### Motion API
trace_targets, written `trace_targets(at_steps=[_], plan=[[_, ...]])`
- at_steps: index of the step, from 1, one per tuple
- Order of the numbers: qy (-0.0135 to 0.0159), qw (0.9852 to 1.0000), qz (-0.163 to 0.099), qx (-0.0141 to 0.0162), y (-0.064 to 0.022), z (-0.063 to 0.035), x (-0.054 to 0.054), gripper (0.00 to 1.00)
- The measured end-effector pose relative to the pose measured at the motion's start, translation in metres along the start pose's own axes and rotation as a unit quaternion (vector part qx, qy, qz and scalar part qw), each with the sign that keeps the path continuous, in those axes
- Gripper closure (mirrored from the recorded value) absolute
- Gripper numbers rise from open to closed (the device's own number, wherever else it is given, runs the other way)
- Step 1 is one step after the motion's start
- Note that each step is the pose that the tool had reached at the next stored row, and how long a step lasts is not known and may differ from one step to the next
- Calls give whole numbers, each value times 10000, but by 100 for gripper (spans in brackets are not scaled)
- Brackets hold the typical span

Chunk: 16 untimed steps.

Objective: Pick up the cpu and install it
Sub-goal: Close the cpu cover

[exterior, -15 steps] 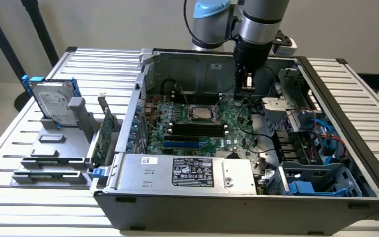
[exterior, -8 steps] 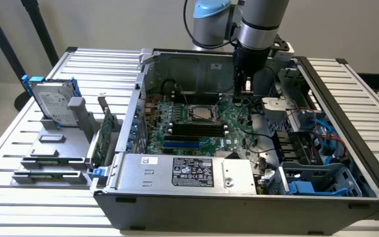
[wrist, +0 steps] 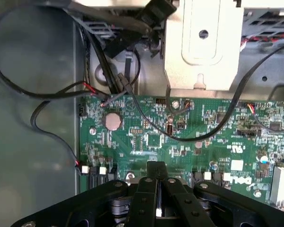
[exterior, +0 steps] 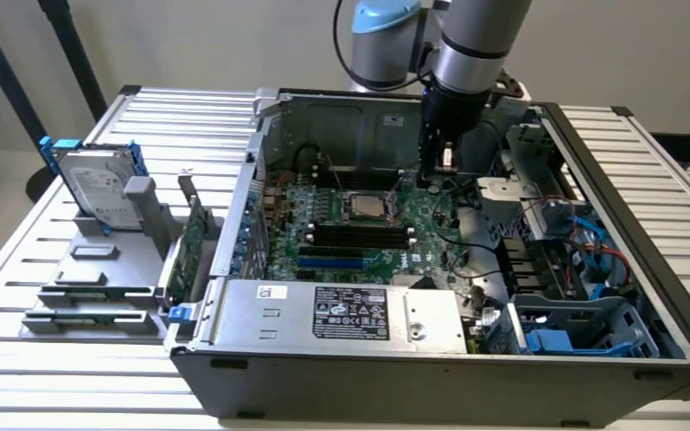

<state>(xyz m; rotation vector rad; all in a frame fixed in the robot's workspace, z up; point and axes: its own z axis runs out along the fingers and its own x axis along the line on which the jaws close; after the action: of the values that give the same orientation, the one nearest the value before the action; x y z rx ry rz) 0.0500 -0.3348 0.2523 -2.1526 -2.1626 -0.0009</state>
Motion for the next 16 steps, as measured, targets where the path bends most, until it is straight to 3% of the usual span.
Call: trace_targets(at_steps=[5,11,13,14,16], plan=[[-1,9993,-36,372,0,1,0,89],[-6,9973,-112,729,-11,1,0,89],[-8,9964,-135,833,-19,2,0,89],[-10,9961,-146,868,-26,2,0,89],[-12,9957,-176,907,-44,6,0,89]])
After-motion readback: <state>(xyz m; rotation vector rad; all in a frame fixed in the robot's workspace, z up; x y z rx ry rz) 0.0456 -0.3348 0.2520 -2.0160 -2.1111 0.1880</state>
